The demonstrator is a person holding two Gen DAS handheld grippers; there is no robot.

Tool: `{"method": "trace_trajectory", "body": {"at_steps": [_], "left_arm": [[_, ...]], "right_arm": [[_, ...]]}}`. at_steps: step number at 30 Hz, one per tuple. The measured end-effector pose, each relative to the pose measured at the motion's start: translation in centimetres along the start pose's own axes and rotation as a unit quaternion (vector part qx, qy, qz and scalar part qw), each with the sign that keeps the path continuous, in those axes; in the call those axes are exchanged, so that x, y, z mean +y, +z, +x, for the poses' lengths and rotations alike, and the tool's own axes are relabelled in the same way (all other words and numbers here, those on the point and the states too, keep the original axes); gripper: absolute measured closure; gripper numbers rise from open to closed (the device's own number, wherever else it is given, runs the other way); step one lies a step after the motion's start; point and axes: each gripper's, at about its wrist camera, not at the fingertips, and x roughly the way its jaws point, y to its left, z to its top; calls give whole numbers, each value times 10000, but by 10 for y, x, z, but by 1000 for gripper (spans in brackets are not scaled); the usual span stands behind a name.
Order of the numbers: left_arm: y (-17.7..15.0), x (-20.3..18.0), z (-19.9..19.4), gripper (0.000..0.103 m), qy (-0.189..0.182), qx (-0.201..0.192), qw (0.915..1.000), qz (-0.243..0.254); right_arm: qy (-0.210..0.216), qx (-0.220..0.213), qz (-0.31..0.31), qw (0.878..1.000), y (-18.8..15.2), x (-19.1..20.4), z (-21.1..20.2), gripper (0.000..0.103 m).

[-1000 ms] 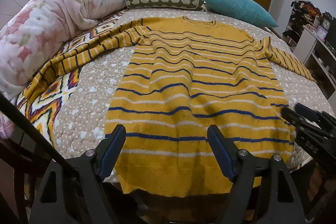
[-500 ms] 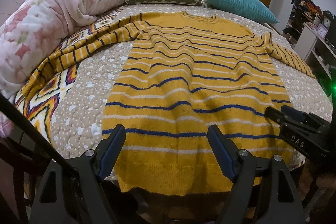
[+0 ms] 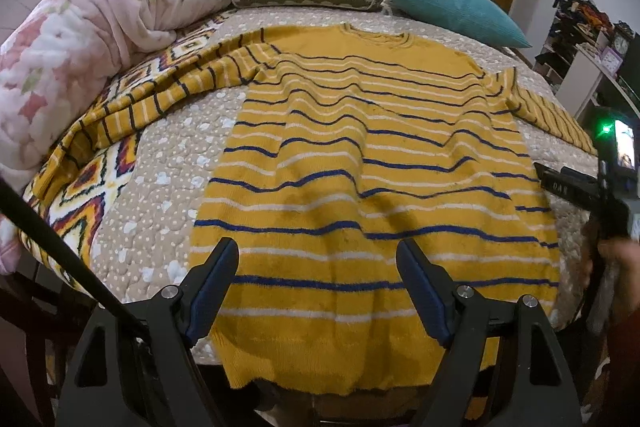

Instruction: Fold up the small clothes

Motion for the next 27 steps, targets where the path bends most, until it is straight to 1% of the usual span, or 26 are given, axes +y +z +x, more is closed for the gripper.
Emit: {"method": "trace_trajectory", "body": {"at_steps": [1,2,3,4,5,6,8,11,16,21,27], "left_arm": [[1,1,2,23,12,20,10000,-14],[1,1,3,23,16,31,10000,-33],[2,1,4,23,25,41,10000,-39],[2,1,5,23,43,54,10000,-37],[2,0,7,23,60,60,10000,-31],[2,0,8,23,71,75,9999,-26],[3,1,13,23,77,124,9999,-28],[4,1,20,23,65,183,9998,-28],[4,3,27,23,120,239,9996,4],[10,14,31,23,13,229,9994,-251],[11,26,17,23,249,152,9988,-387]], "right_arm": [[59,68,93,9999,4,-8,10,24],[148,20,252,9996,9,-18,17,17],[138,-22,327,9994,13,-22,20,8],[133,-23,376,9992,17,-25,25,2],[240,16,404,9989,19,-26,31,0],[332,86,425,9985,19,-27,37,0],[410,42,447,9982,21,-29,40,0],[324,-43,383,9987,20,-25,39,0],[399,-69,448,9982,16,-31,39,0],[394,-79,446,9982,16,-31,38,0],[398,-79,447,9982,17,-30,39,0]]}}
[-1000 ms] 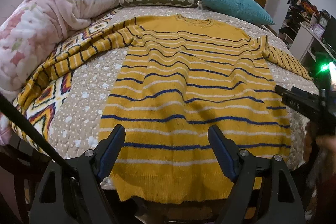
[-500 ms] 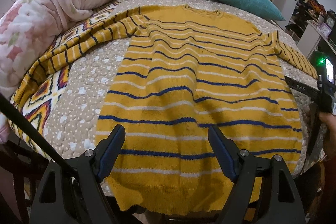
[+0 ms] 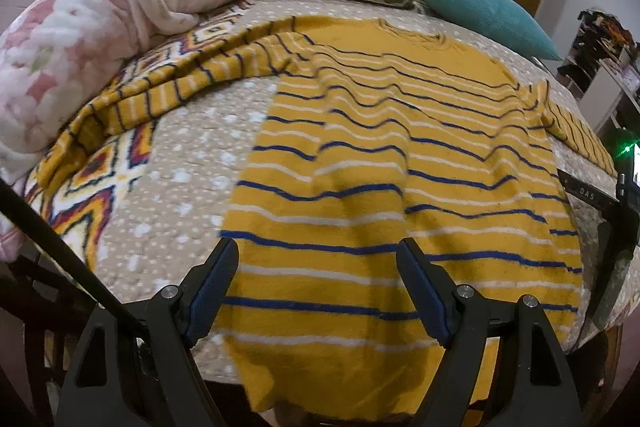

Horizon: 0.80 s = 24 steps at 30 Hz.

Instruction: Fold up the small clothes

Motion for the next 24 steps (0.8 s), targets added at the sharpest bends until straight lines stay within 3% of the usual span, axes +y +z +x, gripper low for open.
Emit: {"method": "trace_trajectory", "body": {"at_steps": [8,24], "left_arm": [[0,6,6,23,77,134,9999,-40],[2,-7,-4,23,49,-107,9999,85]], "right_arm": [[0,0,-3,10000,0,0,0,0],[2,1,-11,10000,0,0,0,0]]}}
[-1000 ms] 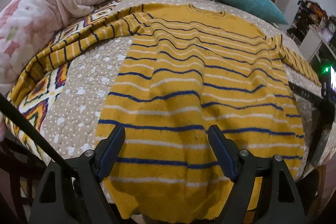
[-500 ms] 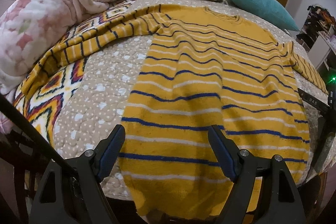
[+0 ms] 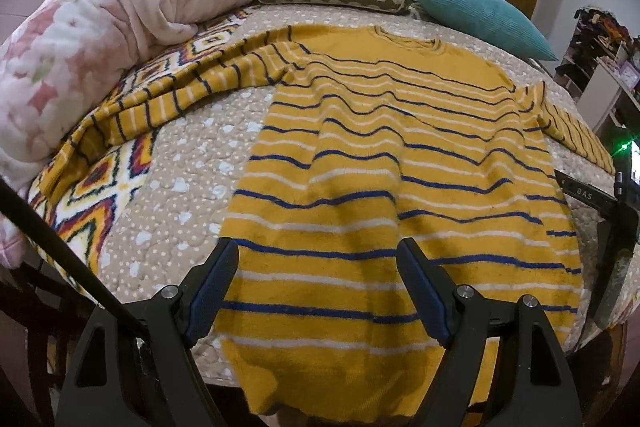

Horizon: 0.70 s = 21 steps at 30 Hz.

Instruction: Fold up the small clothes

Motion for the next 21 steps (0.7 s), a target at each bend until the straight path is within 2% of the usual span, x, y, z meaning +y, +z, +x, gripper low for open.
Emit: {"method": "trace_trajectory", "body": {"at_steps": [6,8,16,19,21], "left_arm": [[-2,-1,5,23,-58,93,9999,-41],[-4,-8,-2,23,-159,34,9999,25],[-6,-21,-20,23,-151,-84,9998,123],[-7,-26,-21,23,-216,-59,9996,169],[-8,-32,-22,23,-226,-37,9995,234]], "right_arm": [[0,-2,-4,10000,0,0,0,0],[1,-2,-5,10000,0,0,0,0],[-8,38,7,10000,1,0,1,0],[305,260,307,9987,5,-12,1,0],[661,226,447,9966,7,-23,-2,0]]}}
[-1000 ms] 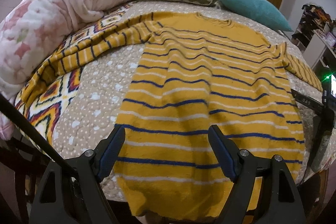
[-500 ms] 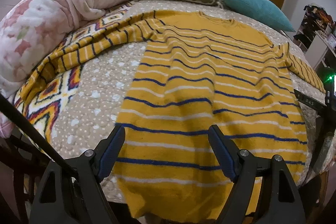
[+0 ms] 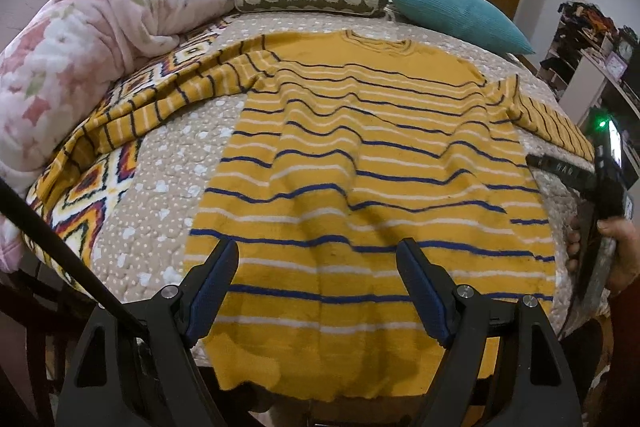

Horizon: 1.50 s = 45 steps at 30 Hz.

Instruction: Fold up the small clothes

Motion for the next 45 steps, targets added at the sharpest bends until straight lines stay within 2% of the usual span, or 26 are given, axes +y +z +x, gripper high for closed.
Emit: {"method": "trace_trajectory", "body": {"at_steps": [2,3,4,5,6,7,9,12,13,15,23,24,25,28,30,34,36,38,40,43,45], "left_arm": [[1,-3,-1,23,-21,26,10000,39],[1,-4,-2,23,-24,15,10000,49],[2,-4,-4,23,-8,-14,10000,61],[2,-3,-4,23,13,-31,10000,67],[3,-2,-4,23,49,-42,10000,62],[4,-1,-4,23,64,-35,10000,44],[6,3,-1,23,55,-6,10000,-28],[6,6,3,23,108,55,9999,-70],[6,6,4,23,124,69,9999,-73],[6,7,5,23,155,84,9998,-73],[8,11,13,23,274,163,9994,-123],[8,11,15,23,275,176,9994,-130],[9,12,16,23,274,183,9994,-134],[10,14,17,23,266,160,9994,-141],[11,19,19,23,260,144,9994,-180],[9,34,20,23,165,97,9991,-388],[7,41,19,23,160,74,9988,-451],[4,49,18,23,177,39,9985,-519],[3,58,16,23,177,-11,9981,-593],[-1,75,11,23,196,-128,9970,-744],[-5,89,8,23,216,-205,9959,-853]], "right_arm": [[495,-112,382,9980,1,-19,-8,0],[729,-126,596,9955,3,-32,-14,10],[788,-84,816,9935,6,-44,-19,36],[801,-17,1068,9910,8,-61,-23,50],[802,17,1432,9864,9,-86,-28,59],[724,-35,1700,9828,8,-105,-32,59],[300,-219,2155,9758,7,-149,-39,59],[538,-387,2768,9586,10,-197,-39,64],[400,-445,2954,9535,14,-210,-39,64],[196,-563,3160,9469,25,-226,-36,64],[360,-859,3921,9152,68,-263,-6,63],[381,-873,3978,9125,72,-265,-4,74],[375,-853,3971,9130,76,-264,-2,91],[480,-979,3864,9159,85,-275,-13,94],[172,-1192,3694,9214,88,-276,-35,95],[-349,-1378,3672,9192,97,-283,-64,97],[-594,-1375,3363,9298,109,-267,-72,97],[-815,-1417,2894,9431,125,-237,-79,97],[-818,-1481,2429,9552,140,-199,-85,97],[-453,-1543,1631,9734,162,-121,-90,97],[-13,-1483,1118,9826,174,-58,-87,97]]}}
